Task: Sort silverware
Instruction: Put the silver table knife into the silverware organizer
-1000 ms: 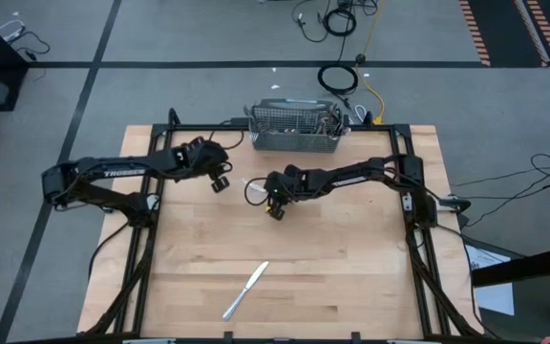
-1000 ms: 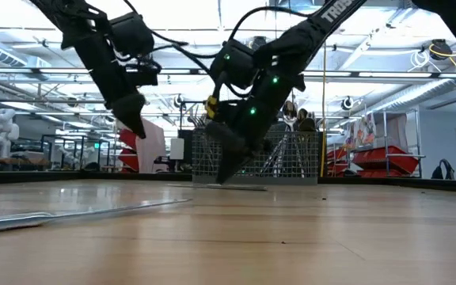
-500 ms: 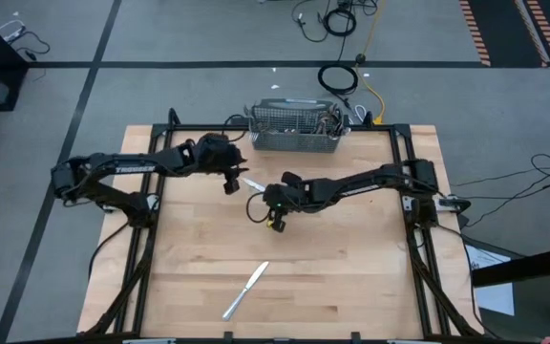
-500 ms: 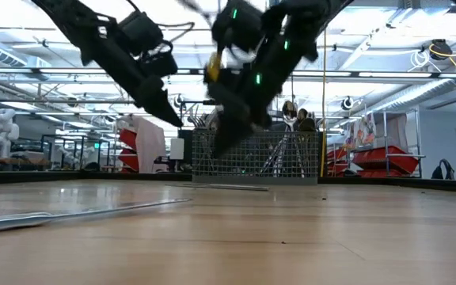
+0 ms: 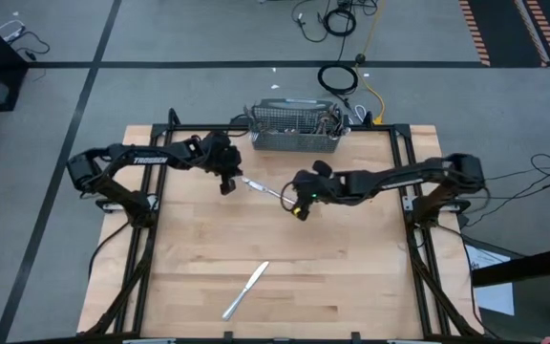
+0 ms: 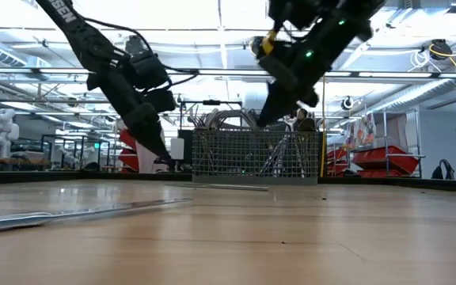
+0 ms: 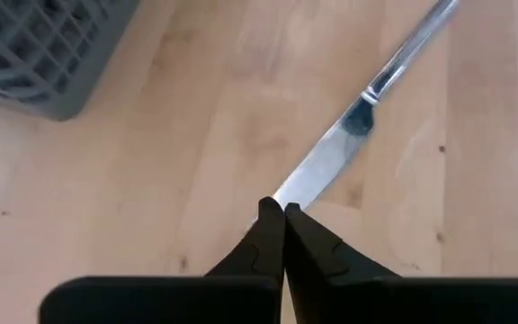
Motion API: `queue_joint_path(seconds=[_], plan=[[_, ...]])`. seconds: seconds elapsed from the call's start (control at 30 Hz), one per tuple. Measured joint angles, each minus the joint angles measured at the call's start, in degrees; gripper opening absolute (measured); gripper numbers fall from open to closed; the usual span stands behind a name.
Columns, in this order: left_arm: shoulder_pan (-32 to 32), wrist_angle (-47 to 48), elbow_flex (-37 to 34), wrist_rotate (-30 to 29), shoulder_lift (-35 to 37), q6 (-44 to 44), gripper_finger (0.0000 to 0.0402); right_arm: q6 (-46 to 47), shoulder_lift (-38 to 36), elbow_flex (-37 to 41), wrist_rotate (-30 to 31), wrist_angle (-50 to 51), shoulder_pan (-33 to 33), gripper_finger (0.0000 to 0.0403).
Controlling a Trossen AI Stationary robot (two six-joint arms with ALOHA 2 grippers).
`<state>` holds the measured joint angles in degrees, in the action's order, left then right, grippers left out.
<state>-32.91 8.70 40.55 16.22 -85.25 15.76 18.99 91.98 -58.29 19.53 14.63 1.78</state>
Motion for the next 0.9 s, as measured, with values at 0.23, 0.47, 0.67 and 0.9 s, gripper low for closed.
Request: queue_joint_path(seconds=[0.23,0.47,0.67,0.9], plan=[[-1.0,-3.7,-3.8,1.0,0.0,-0.3,0.0005,1.6,-4.7,4.0,0.3,-1.2,0.5,0.0],[-0.9,-8.3,-6.3,1.6,-1.7,-1.0,0.0003,1.4,-4.6,3.9,0.1,-3.4,0.7,0.0],[-0.7,-13.4,-6.3,1.7,-3.4,-2.9,0.0002,1.5,-4.6,3.9,0.1,-3.6,1.0,0.0],[-0.7,-12.0,-6.4,1.7,-6.9,-2.9,0.0001,1.5,-4.5,3.9,0.0,-3.6,1.2,0.0]])
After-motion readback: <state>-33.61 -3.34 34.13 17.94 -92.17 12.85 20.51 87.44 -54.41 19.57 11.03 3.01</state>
